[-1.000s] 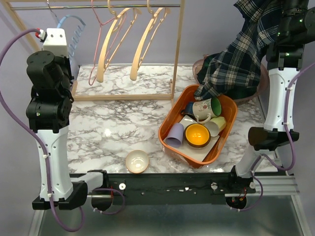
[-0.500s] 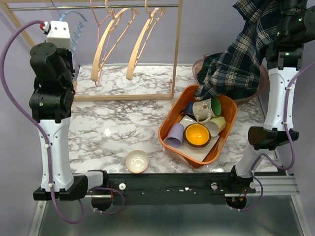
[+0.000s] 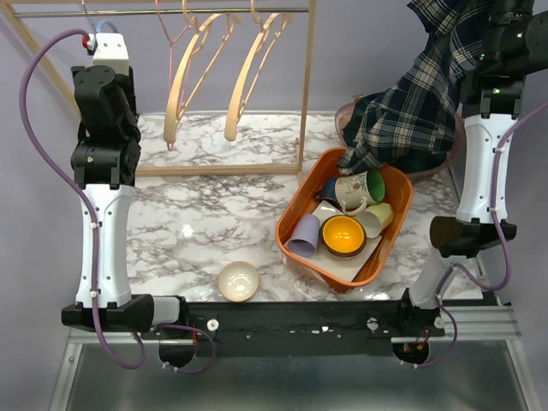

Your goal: Remove the skirt from the hanger

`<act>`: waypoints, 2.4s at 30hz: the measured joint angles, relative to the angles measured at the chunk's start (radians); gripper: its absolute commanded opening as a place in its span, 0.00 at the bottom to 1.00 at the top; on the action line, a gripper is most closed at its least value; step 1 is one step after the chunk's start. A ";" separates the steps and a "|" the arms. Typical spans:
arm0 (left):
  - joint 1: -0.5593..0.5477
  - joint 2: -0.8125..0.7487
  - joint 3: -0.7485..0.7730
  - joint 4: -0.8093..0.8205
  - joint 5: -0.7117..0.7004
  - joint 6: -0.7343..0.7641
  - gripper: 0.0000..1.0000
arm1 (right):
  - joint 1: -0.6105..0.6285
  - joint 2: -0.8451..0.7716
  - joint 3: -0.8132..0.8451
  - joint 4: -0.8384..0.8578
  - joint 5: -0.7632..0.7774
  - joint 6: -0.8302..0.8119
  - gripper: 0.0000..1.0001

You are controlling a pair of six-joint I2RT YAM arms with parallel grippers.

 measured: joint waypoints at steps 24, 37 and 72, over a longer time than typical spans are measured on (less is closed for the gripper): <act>0.000 -0.360 -0.531 0.398 0.015 -0.203 0.99 | -0.054 0.063 -0.402 0.533 -0.106 -0.061 0.01; -0.001 -0.512 -0.800 0.414 -0.019 -0.281 0.99 | 0.013 0.121 -0.882 0.200 -0.010 0.131 0.09; -0.067 -0.643 -0.865 0.427 -0.002 -0.292 0.99 | -0.131 0.126 -0.502 -0.868 -0.175 0.397 0.82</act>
